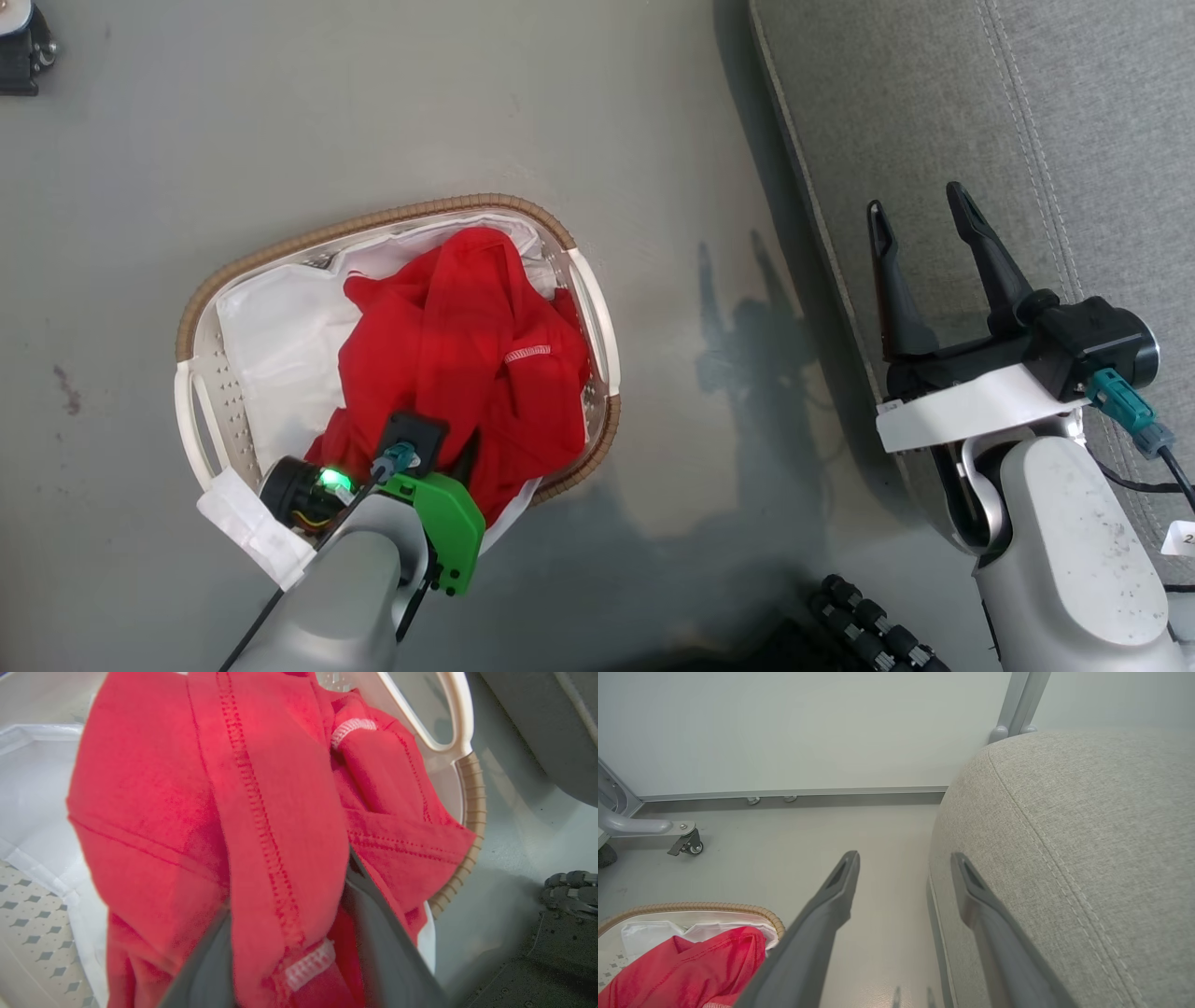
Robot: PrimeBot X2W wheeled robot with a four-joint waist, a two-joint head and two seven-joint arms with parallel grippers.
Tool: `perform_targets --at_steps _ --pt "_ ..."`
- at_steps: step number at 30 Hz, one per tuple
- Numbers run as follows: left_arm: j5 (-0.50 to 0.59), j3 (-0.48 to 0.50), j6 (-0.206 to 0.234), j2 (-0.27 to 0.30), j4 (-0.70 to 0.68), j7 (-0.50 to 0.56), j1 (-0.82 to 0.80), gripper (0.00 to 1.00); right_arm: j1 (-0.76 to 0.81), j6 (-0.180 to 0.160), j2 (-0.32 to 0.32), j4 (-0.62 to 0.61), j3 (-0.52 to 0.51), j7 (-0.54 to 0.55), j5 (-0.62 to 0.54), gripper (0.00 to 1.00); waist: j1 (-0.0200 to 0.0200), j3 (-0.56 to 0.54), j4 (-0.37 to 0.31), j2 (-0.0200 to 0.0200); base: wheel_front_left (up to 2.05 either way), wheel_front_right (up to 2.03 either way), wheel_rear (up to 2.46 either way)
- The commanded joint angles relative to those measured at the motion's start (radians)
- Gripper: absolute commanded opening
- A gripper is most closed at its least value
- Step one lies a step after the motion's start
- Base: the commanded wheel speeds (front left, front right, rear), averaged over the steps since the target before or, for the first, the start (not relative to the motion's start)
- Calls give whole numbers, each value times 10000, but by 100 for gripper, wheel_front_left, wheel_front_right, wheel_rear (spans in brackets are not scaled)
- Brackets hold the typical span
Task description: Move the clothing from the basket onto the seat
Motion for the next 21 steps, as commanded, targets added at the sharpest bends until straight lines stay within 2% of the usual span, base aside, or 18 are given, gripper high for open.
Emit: perform_targets --at_steps 1,2,4,12,18,21 --pt "-55 -1 -28 34 -99 5 -151 31 8 -6 -27 43 -19 -49 1 100 -2 -99 28 0 0 0 0" --pt "-106 18 -28 41 -156 5 -98 25 44 -6 -29 65 -32 -49 -23 100 -2 -159 52 0 0 0 0" --pt "-128 46 -28 59 -311 4 52 0 121 -6 -29 103 -37 -49 -90 100 -2 -311 122 0 0 0 0" --pt "-371 264 -28 135 -1246 1 760 0 462 -6 -32 279 -114 -49 -375 100 -2 -1351 566 0 0 0 0" --pt "-657 388 -28 71 -2019 1 1311 0 914 -7 -34 478 -273 -49 -687 100 -2 -2529 1007 0 0 0 0" --pt "-634 117 -28 118 -2475 0 1451 0 1232 -7 -34 589 -418 -49 -872 100 -2 -3254 1256 0 0 0 0"
